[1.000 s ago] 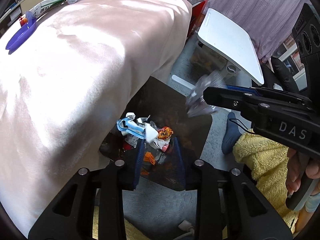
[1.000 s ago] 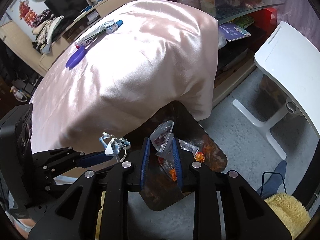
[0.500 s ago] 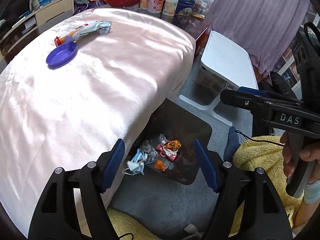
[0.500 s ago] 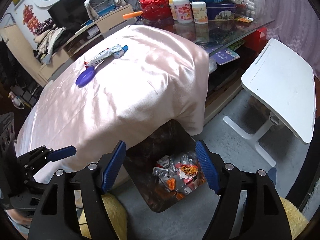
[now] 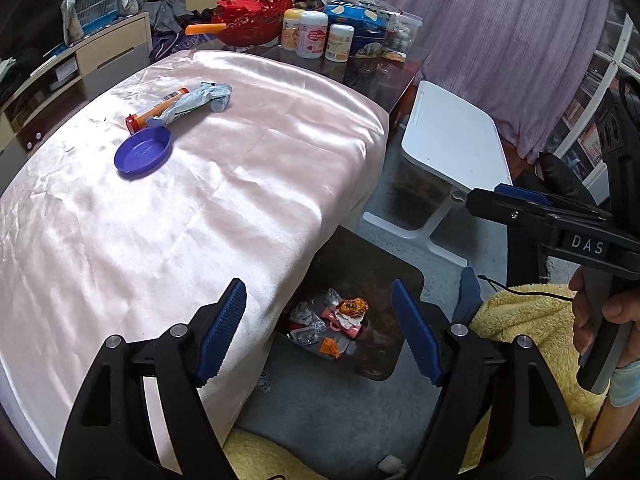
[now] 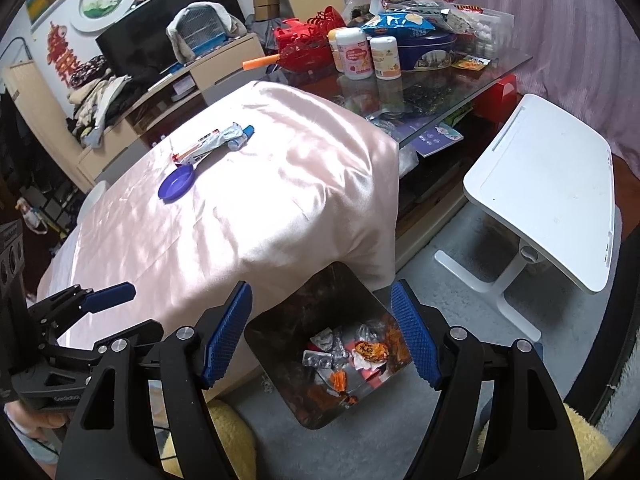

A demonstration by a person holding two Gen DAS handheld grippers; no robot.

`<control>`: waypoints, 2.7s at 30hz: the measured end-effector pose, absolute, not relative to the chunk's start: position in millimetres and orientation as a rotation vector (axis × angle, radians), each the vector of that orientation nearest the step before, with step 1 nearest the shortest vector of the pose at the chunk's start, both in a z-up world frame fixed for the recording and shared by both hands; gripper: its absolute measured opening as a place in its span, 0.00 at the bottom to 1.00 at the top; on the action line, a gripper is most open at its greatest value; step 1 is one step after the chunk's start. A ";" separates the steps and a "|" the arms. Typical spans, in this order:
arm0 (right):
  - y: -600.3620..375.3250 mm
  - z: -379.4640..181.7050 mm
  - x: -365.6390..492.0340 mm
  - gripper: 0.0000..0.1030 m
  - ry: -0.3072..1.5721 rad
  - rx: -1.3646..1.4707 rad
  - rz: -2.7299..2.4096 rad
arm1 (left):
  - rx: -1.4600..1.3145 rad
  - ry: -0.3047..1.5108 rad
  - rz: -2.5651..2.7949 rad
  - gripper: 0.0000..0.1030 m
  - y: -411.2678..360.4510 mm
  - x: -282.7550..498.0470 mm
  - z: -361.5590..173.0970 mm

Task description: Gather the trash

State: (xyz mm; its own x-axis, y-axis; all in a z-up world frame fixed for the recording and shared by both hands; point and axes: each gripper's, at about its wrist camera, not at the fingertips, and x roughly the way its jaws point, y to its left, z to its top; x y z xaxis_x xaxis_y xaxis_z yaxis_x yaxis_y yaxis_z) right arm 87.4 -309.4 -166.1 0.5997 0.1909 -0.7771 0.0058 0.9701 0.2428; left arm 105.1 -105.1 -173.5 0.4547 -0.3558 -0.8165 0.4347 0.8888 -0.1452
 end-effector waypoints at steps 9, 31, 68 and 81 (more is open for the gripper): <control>-314.4 -178.1 83.9 0.71 0.933 0.243 0.096 | 0.130 0.971 -0.509 0.67 -88.7 63.0 -212.9; -331.3 -227.7 91.0 0.71 0.987 0.285 0.030 | 0.723 1.003 -0.701 0.45 -113.8 16.6 -455.3; -331.4 -271.8 111.0 0.71 1.050 0.294 0.055 | 0.992 1.110 -0.821 0.02 -131.2 50.6 -539.8; -339.7 -234.3 85.2 0.71 0.921 0.283 0.059 | 0.779 0.935 -0.771 0.02 -126.7 6.8 -379.2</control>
State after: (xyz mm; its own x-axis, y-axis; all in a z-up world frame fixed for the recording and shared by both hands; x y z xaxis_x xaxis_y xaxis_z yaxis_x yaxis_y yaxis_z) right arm 85.2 -339.7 -234.3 0.6063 0.1706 -0.7767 0.0707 0.9613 0.2663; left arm 6.8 -126.7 -379.2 0.3842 -0.2251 -0.8954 0.8361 0.4961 0.2341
